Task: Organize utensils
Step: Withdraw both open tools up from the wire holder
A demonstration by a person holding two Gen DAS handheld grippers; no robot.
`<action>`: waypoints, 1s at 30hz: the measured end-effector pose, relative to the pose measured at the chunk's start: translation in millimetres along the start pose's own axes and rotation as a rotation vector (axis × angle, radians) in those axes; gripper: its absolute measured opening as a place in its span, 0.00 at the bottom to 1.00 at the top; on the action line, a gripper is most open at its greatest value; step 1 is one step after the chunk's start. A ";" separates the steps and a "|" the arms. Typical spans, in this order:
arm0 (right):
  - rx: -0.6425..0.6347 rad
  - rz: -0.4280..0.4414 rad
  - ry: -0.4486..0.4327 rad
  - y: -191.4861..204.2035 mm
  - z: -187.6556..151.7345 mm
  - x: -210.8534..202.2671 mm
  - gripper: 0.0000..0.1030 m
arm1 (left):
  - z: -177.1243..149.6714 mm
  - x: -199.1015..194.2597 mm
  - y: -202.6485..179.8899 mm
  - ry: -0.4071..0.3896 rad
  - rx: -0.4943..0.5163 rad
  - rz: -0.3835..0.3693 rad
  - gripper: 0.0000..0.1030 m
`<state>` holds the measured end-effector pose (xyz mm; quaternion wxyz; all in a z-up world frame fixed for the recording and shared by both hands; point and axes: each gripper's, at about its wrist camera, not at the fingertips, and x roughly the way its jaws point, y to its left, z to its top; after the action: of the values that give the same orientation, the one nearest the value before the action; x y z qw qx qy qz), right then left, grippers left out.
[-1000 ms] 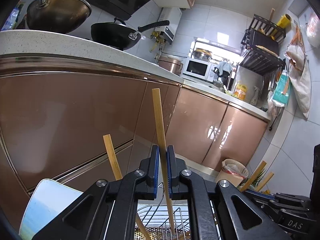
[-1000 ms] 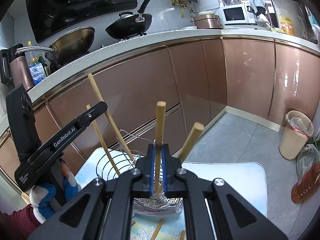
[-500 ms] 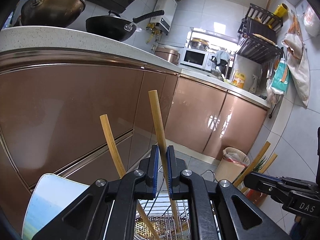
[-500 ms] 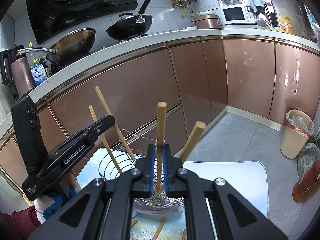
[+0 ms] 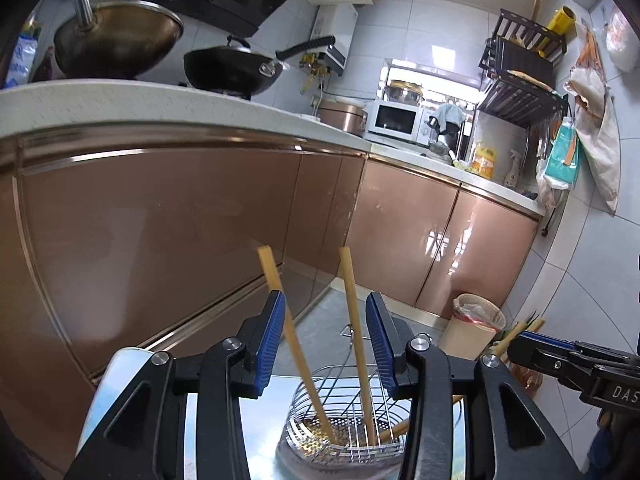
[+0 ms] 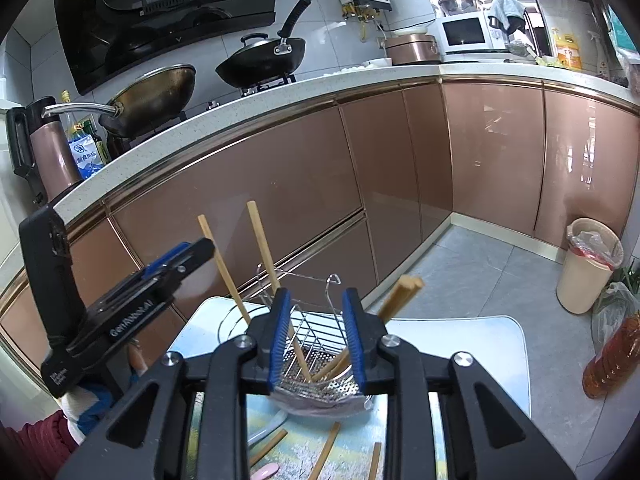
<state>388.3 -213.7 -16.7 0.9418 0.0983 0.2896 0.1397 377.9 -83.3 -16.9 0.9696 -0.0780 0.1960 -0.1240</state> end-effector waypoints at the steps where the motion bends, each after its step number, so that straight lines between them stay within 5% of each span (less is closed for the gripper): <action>1: -0.002 -0.002 -0.003 2.3 -0.3 -5.8 0.25 | 3.1 -9.0 2.0 -0.005 0.001 0.005 0.44; 6: -0.011 -0.016 -0.018 15.9 -4.0 -41.1 0.25 | 14.8 -47.7 11.7 -0.015 0.016 0.048 0.51; 13: -0.025 -0.064 0.005 37.8 -20.6 -91.8 0.25 | 15.3 -102.4 33.3 0.081 0.041 0.135 0.51; 30: -0.041 -0.158 0.008 82.2 -86.8 -204.2 0.25 | -20.1 -232.6 64.4 0.194 0.082 0.212 0.60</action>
<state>159.6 -192.7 40.4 0.9505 0.0555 0.2973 0.0711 175.8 39.3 35.9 0.9562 -0.0050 0.2906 -0.0358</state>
